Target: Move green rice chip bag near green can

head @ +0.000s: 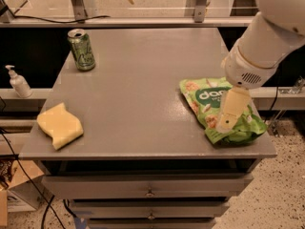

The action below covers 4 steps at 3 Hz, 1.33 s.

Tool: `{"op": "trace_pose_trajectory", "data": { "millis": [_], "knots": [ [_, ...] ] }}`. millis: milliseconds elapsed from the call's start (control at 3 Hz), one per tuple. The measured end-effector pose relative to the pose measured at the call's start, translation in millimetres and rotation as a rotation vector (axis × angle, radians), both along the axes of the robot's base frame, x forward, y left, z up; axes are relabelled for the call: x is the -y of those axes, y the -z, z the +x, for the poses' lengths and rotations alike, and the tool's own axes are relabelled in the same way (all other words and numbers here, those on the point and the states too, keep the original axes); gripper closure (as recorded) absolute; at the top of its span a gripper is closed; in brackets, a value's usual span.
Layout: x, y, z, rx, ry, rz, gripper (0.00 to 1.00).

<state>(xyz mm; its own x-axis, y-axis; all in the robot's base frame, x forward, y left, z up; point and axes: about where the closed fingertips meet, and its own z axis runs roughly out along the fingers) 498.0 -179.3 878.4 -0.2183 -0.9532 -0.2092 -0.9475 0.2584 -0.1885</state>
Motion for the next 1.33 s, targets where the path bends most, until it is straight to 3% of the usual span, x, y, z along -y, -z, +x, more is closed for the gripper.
{"op": "trace_pose_trajectory", "data": {
  "millis": [333, 667, 1000, 1333],
  "knots": [
    [24.3, 17.8, 3.0, -0.035, 0.063, -0.049, 0.0],
    [38.0, 36.2, 0.3, -0.108, 0.081, -0.042, 0.2],
    [32.9, 44.5, -0.2, -0.14, 0.059, -0.029, 0.41],
    [31.7, 43.3, 0.1, -0.141, 0.056, -0.026, 0.64]
  ]
}}
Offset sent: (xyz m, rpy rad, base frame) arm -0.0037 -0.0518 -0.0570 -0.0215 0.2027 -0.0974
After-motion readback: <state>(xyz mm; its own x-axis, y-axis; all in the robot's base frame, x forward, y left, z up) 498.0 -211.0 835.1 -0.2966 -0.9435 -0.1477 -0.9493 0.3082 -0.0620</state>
